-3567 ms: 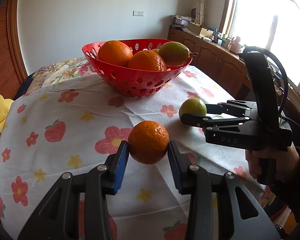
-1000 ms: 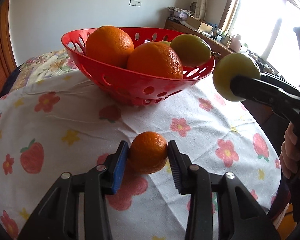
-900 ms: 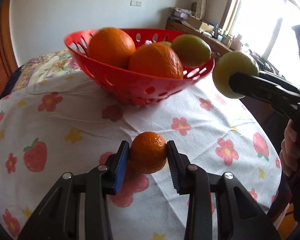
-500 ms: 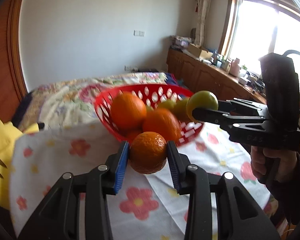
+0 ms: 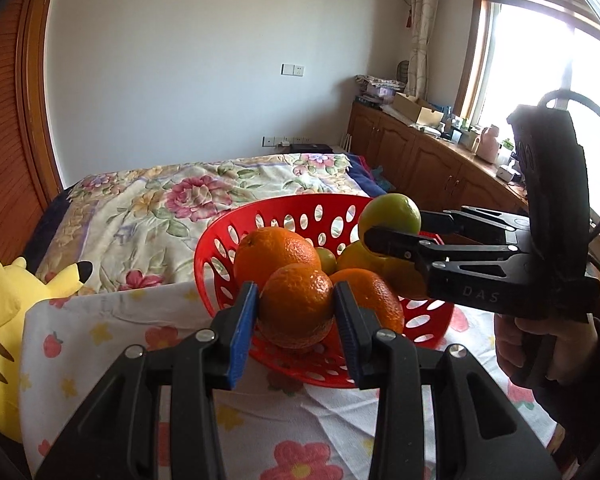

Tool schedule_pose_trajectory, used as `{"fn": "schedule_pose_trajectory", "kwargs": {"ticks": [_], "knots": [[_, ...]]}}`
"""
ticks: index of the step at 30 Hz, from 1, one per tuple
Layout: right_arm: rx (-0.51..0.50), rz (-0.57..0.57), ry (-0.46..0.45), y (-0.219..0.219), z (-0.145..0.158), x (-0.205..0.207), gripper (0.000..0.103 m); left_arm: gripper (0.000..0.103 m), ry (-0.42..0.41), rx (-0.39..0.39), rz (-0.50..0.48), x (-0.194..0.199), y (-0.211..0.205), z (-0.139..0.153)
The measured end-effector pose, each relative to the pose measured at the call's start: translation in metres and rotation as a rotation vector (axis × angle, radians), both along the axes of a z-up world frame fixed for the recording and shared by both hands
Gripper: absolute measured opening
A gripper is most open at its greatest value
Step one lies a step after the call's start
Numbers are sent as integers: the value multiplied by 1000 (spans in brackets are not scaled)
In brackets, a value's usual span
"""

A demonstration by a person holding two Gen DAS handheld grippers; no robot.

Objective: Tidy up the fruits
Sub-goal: 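Open both tools to drop the tangerine and green-yellow fruit into the basket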

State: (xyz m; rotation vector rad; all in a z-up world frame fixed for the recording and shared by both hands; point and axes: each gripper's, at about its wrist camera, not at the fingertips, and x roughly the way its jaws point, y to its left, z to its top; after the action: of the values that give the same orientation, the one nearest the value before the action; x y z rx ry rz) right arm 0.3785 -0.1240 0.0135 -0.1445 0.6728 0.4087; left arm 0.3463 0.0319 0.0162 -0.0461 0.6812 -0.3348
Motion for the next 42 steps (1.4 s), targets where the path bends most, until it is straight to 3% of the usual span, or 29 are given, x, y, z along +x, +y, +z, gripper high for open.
{"fn": "schedule_pose_trajectory", "kwargs": {"ticks": [12, 18, 30, 42], "knots": [[-9, 3, 10, 9, -9, 13, 53, 37, 8, 27, -1, 7, -8, -8], [-3, 10, -16, 13, -6, 9, 58, 37, 12, 30, -3, 8, -10, -10], [14, 0, -27, -4, -6, -15, 59, 39, 16, 59, 10, 10, -17, -9], [28, -16, -44, -12, -1, -58, 59, 43, -15, 122, 65, -27, -18, -5]]}}
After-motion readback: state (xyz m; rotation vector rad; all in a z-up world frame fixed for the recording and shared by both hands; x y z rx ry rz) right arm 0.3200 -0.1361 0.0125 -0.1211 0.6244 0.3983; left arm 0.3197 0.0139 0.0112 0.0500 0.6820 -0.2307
